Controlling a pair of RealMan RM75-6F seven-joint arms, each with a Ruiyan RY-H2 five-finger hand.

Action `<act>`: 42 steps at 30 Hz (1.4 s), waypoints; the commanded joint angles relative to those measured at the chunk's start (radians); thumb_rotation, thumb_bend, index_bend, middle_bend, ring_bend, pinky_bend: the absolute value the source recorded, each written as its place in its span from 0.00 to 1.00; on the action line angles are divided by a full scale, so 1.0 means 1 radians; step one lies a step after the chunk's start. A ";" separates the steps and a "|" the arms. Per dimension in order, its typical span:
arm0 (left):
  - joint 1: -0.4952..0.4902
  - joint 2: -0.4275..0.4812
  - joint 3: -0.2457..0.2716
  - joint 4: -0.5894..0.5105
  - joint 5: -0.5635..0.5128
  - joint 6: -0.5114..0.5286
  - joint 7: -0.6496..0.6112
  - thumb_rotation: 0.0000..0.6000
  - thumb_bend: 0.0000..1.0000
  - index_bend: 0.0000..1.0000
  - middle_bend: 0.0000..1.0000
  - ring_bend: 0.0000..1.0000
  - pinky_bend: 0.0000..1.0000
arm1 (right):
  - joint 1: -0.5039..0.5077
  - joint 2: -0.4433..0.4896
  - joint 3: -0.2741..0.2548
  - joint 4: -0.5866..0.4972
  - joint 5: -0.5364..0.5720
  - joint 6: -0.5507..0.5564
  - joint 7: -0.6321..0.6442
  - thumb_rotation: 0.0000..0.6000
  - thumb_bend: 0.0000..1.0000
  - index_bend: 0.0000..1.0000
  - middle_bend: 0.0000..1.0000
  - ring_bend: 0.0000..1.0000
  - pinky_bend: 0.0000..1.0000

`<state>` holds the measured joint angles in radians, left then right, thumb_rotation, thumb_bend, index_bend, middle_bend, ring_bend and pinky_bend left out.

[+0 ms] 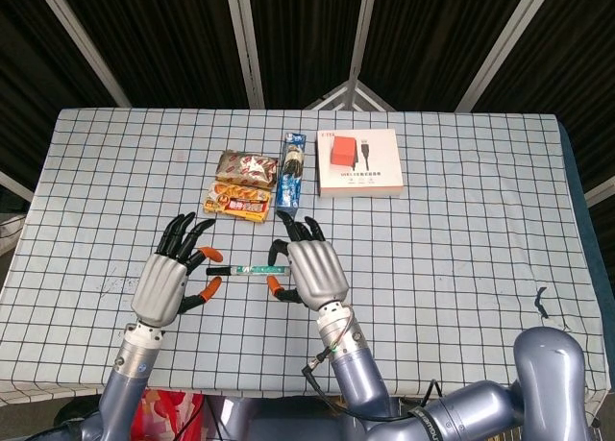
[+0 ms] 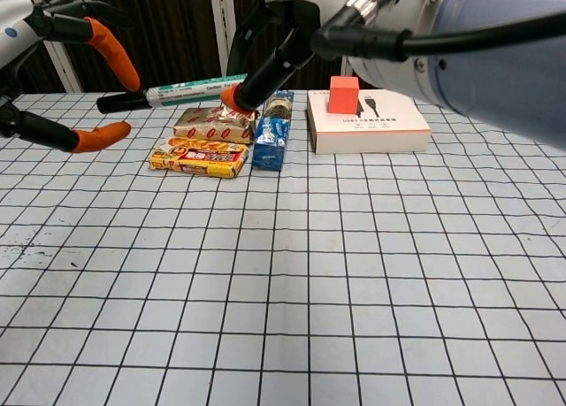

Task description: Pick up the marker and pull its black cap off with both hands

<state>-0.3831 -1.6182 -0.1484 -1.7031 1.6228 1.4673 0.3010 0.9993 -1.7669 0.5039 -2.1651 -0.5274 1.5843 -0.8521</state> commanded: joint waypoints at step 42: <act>-0.015 -0.038 0.004 0.038 0.015 0.016 -0.021 1.00 0.45 0.54 0.17 0.00 0.00 | 0.010 0.037 -0.011 0.000 0.019 -0.022 0.046 1.00 0.52 0.72 0.07 0.14 0.04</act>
<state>-0.3981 -1.6565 -0.1448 -1.6648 1.6376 1.4835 0.2793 1.0095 -1.7297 0.4934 -2.1653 -0.5083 1.5626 -0.8062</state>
